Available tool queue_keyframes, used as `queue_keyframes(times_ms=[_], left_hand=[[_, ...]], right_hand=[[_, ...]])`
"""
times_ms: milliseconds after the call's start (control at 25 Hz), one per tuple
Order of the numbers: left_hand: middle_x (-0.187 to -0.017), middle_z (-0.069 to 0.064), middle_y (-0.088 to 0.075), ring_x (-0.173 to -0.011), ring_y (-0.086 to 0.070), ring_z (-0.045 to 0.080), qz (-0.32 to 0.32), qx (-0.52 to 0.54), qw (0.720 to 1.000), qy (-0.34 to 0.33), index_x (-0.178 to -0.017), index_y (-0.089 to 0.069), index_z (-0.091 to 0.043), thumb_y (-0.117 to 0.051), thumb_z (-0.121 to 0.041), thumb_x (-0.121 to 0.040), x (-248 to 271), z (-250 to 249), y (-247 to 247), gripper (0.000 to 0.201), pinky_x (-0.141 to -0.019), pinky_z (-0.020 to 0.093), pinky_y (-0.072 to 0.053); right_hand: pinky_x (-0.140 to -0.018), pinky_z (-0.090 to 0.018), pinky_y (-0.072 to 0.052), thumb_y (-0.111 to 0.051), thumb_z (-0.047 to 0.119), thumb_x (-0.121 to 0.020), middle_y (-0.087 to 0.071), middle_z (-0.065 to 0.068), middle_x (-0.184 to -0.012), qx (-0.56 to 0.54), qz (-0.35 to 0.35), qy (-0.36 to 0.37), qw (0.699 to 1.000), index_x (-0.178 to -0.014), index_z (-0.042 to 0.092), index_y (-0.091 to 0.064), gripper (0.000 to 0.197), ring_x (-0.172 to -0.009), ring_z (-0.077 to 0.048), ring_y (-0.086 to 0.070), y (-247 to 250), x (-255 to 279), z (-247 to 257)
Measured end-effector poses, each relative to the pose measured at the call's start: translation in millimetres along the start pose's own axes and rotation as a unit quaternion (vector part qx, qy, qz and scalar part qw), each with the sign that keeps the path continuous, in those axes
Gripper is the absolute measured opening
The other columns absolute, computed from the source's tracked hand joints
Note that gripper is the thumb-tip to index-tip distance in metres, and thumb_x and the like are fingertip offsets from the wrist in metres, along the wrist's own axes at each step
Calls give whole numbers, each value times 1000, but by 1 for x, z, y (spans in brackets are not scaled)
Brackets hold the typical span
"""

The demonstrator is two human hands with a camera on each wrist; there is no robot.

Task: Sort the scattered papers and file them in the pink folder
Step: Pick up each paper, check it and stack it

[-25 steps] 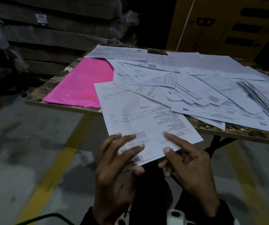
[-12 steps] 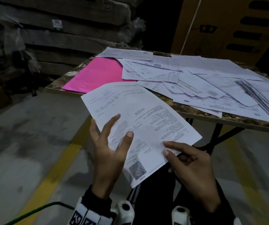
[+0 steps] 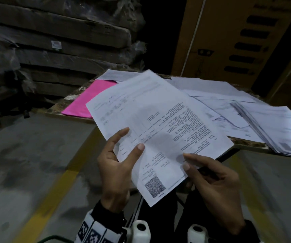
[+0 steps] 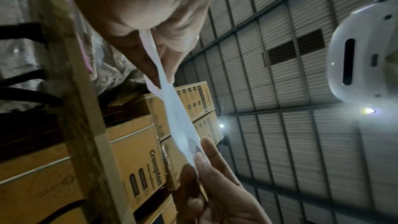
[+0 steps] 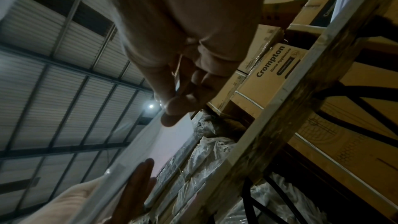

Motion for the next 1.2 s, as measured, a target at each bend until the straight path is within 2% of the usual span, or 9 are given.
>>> queue_keyframes(times_ms=[200,280,520,680,800,880,1000,1120,1200], left_hand=[[-122,3,-71,-117,-66,22,27,-29,999,-3,-117,-69,-15,-81,0,-75,-37,-2,-34,45,-99,48,-53],[-119,-1,-72,-115,-66,18,42,-95,995,-7,-114,-71,-17,-82,-2,-77,-58,6,-40,41,-99,49,-53],[-120,3,-69,-114,-65,18,87,-200,976,7,-114,-71,-11,-80,2,-78,-118,21,-55,39,-100,45,-54],[-123,3,-68,-118,-62,19,107,-244,964,10,-118,-71,-10,-81,1,-77,-155,28,-63,44,-104,41,-51],[-126,5,-66,-121,-60,20,111,-276,954,17,-121,-70,-9,-81,0,-78,-179,39,-66,45,-107,40,-48],[-126,5,-66,-122,-59,20,108,-303,947,14,-122,-69,-8,-80,-3,-80,-186,48,-65,44,-106,36,-47],[-126,6,-66,-121,-58,20,101,-335,937,1,-123,-69,-6,-79,-5,-82,-190,56,-59,42,-101,29,-44],[-130,7,-64,-122,-58,22,104,-334,936,33,-125,-67,-7,-78,-6,-83,-194,62,-54,44,-105,37,-47],[-130,7,-63,-121,-58,23,106,-328,937,51,-126,-67,-8,-78,-6,-83,-195,64,-52,45,-105,41,-48]], right_hand=[[-51,-26,-50,-74,8,-85,-66,-21,-68,-10,-5,-46,999,-107,24,-77,28,-54,-42,-52,13,-23,-9],[-53,-26,-51,-72,14,-87,-58,-29,-63,-7,-6,-68,998,-113,30,-74,30,-54,-37,-52,18,-31,-16],[-53,-32,-53,-67,11,-91,-72,2,-86,-8,-50,-116,992,-118,22,-71,29,-69,-27,-71,44,-63,-36],[-52,-29,-53,-68,15,-93,-74,3,-105,55,-74,-130,987,-112,24,-72,21,-67,-20,-73,69,-104,-51],[-56,-19,-54,-68,20,-93,-75,1,-103,183,-75,-98,975,-108,22,-75,17,-66,-11,-70,86,-140,-55],[-70,-10,-50,-68,24,-92,-73,2,-107,287,-46,-66,955,-103,22,-76,13,-81,-10,-65,92,-166,-63],[-107,-38,-42,-66,31,-89,-62,5,-128,376,78,-126,915,-94,35,-72,8,-129,-21,-45,95,-195,-100],[-112,-50,-36,-62,36,-89,-56,5,-140,445,173,-166,863,-91,42,-72,12,-136,-20,-41,95,-208,-118],[-113,-47,-34,-61,33,-93,-57,5,-141,457,207,-136,854,-104,34,-76,18,-133,-19,-48,92,-210,-109]])
Point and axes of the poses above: each hand's wrist, its own x-axis away from the middle knuckle, its own y-axis out of the back of the hand, z = x × y, the point moved 5 cm from there along -x, towards the middle knuckle
